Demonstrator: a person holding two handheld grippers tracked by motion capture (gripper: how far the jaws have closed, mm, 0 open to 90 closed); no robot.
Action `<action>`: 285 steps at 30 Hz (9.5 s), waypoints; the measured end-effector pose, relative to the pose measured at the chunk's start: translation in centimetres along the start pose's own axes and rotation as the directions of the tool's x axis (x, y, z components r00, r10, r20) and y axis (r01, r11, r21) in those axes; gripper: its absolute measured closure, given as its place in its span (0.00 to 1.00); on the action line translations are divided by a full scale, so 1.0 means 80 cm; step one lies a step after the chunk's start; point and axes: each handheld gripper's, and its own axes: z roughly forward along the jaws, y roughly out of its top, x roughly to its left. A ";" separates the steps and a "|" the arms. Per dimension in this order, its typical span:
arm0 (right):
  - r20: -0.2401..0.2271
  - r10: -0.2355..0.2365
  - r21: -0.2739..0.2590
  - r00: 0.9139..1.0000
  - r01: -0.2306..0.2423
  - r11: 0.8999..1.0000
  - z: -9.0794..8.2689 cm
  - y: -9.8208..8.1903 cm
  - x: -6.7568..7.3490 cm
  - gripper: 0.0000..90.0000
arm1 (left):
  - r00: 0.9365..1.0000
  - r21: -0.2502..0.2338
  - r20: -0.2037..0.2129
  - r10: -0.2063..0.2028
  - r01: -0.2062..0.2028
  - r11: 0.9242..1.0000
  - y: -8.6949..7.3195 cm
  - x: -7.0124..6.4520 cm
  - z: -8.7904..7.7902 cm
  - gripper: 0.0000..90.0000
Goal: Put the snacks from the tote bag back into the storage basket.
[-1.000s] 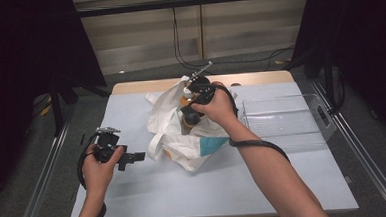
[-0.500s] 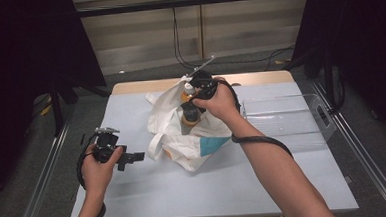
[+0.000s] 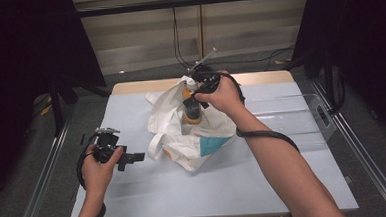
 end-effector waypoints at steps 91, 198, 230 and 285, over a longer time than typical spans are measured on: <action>0.040 0.034 0.218 0.999 -0.042 0.975 -0.118 -0.008 -0.021 0.34 | 1.000 0.020 -0.026 0.004 -0.003 1.000 -0.004 0.003 -0.001 0.08; 0.147 0.133 0.251 0.980 -0.167 0.953 -0.172 -0.101 -0.098 0.34 | 1.000 0.021 -0.028 0.003 -0.003 1.000 -0.005 -0.001 -0.002 0.08; 0.155 0.135 0.295 0.979 -0.176 0.939 -0.145 -0.139 -0.092 0.34 | 1.000 0.017 -0.023 -0.001 0.001 1.000 -0.004 -0.002 -0.003 0.08; 0.177 0.156 0.288 0.972 -0.202 0.936 -0.118 -0.181 -0.081 0.33 | 1.000 0.019 -0.007 0.015 -0.015 1.000 0.001 -0.003 0.001 0.08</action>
